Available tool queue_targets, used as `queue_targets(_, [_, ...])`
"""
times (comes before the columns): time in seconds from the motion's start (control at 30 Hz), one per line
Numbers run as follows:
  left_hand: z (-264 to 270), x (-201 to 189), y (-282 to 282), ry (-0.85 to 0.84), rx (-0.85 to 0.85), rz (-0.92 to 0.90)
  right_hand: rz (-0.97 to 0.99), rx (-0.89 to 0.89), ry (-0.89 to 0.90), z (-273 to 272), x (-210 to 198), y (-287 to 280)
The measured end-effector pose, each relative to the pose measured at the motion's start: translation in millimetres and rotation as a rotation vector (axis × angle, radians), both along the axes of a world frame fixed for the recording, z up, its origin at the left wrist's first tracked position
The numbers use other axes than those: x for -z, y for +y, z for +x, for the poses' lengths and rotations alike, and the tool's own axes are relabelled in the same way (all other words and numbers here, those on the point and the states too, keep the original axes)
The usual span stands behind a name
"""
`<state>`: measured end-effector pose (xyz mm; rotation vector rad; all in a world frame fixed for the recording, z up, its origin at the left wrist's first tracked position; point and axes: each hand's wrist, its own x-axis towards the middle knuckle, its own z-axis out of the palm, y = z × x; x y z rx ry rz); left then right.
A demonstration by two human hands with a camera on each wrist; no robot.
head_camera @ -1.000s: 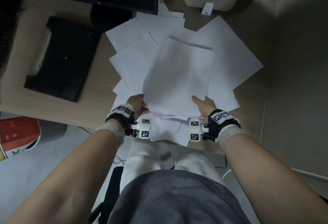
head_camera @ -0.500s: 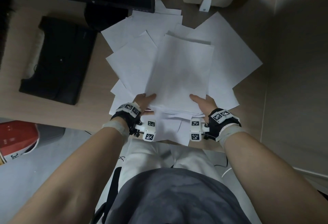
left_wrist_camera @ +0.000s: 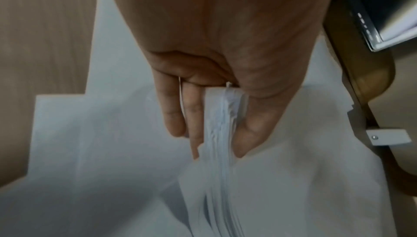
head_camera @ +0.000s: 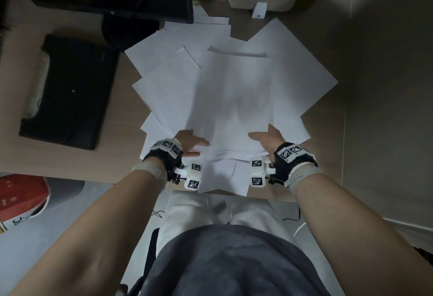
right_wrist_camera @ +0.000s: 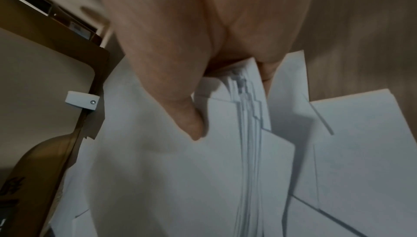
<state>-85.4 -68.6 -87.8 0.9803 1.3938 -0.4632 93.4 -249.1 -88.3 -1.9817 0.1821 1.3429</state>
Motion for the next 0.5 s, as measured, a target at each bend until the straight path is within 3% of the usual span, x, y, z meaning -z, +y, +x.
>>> queue_targets(0.17, [18.3,16.7,19.9,0.002,0.072,0.107,-0.114,-0.199,0.077,17.6,-6.3,6.3])
queue_targets(0.37, [45.1,-3.9,40.6,-0.052,0.256,0.174,-0.099,0.033,-0.157,22.9,-6.2,36.8])
queue_targets(0.5, [42.2,-7.5,53.3,-0.089,0.241,0.147,-0.124,-0.116,-0.341,22.2,-2.4,60.1])
